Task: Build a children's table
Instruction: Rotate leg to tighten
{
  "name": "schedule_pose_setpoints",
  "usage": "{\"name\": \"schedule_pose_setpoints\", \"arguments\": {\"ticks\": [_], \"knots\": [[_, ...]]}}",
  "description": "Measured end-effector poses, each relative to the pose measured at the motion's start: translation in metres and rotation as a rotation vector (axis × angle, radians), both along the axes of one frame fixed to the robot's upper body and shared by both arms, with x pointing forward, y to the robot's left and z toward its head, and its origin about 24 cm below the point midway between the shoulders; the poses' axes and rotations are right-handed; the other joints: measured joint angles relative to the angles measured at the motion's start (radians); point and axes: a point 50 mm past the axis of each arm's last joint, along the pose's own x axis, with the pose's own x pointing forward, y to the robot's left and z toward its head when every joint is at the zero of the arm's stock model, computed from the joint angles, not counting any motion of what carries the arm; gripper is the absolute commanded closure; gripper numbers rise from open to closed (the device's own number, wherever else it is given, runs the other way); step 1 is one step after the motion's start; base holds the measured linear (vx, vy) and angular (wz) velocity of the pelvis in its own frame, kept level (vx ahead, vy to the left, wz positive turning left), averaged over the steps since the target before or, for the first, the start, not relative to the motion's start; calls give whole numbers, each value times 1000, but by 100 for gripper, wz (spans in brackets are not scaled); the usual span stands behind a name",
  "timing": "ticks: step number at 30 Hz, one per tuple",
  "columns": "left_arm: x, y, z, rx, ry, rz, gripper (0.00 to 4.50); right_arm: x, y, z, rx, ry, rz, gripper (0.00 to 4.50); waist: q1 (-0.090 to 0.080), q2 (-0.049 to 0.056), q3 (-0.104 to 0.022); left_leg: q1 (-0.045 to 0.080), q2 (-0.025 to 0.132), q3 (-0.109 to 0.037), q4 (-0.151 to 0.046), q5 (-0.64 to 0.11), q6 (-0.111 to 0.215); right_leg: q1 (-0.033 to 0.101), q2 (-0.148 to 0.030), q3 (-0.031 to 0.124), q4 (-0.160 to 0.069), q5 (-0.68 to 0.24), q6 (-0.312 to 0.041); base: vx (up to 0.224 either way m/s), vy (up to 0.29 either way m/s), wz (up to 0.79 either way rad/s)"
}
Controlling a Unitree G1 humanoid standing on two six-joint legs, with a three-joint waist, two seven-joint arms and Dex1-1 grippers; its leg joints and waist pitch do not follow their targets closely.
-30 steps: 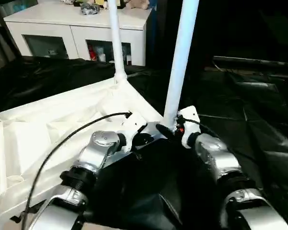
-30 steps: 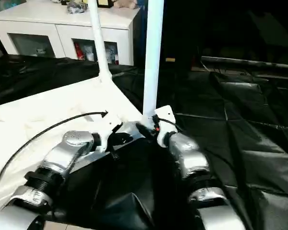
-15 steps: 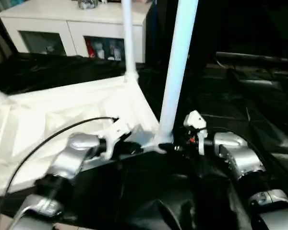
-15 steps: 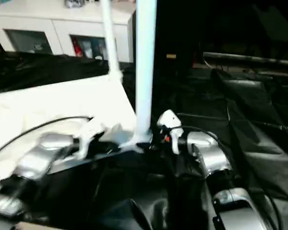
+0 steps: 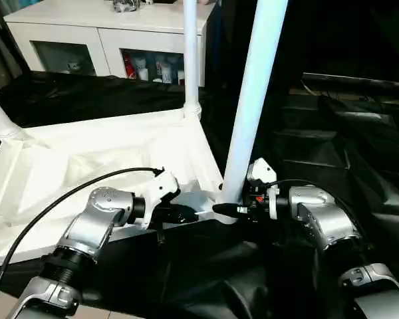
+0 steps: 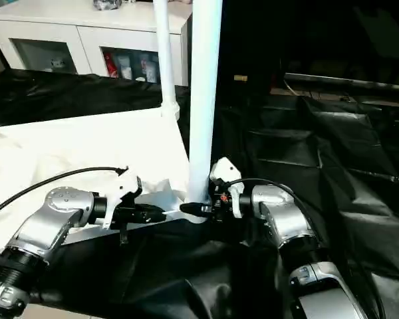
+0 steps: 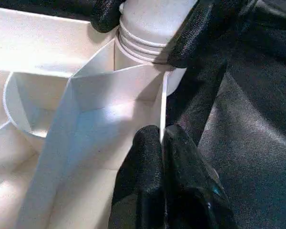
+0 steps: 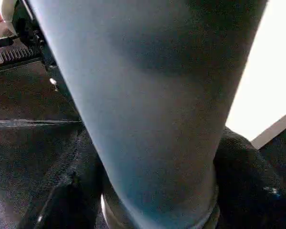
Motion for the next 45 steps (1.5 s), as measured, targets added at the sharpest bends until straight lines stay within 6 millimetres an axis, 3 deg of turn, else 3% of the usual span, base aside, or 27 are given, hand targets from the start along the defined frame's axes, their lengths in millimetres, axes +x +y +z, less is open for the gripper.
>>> {"name": "schedule_pose_setpoints", "arguments": {"ticks": [4,11,15,17,19,22,23,26,30,39,45], "knots": [[11,-9,-1,7,-17,67,450,6,1,-4,12,-12,-145,181,-1,-1,0,3,0,0,2,-2,-4,4,0,1,1,1,-1,0,0,0],[35,-50,-5,24,-51,283,450,28,16,-14,21,-7,-666,182,-12,0,-1,11,-2,1,2,-2,-4,12,-1,3,-2,-1,2,0,0,0],[36,-56,-8,30,-54,312,450,30,20,-16,5,-6,-747,182,-11,1,-2,19,-3,0,-1,-2,-4,20,-2,3,-3,-4,7,0,0,0],[37,-57,-8,31,-60,309,450,31,21,-15,7,-22,-746,182,-12,2,-2,19,-4,0,-3,-2,-4,20,-2,3,-5,-4,7,0,0,0],[37,-57,-8,33,-71,302,450,31,20,-15,14,-27,-744,112,-11,3,-2,18,-4,0,-4,-2,-4,20,-2,3,-5,-4,7,0,0,0],[37,-54,-7,36,-80,289,450,30,22,-14,27,-29,-702,106,-12,3,-1,18,-4,-1,-6,-2,-4,19,-2,2,-5,-4,7,0,0,0],[37,-51,-7,34,-81,279,450,30,20,-14,25,-34,-672,76,-12,3,-1,17,-4,-1,-7,-2,-4,18,-2,2,-5,-3,6,0,0,0],[34,-41,-6,30,-88,244,450,26,15,-11,10,-47,-532,60,-14,3,-1,15,-3,-1,-9,-2,-4,17,-1,1,-3,-2,4,0,0,0],[26,-27,-4,18,-78,168,450,16,1,-7,-18,-63,-326,60,-10,4,-1,14,-1,-2,-10,-2,-4,15,0,-1,-1,-3,4,0,0,0],[12,-6,0,5,-59,50,450,4,-11,7,-3,-59,-76,60,-9,4,-1,1,0,-1,-3,1,2,3,0,-1,0,-6,3,0,0,0],[4,0,0,0,-26,6,450,0,-6,8,30,-30,0,118,-5,3,-1,0,1,-1,-2,0,1,2,0,-1,1,-6,3,0,0,0]]}}
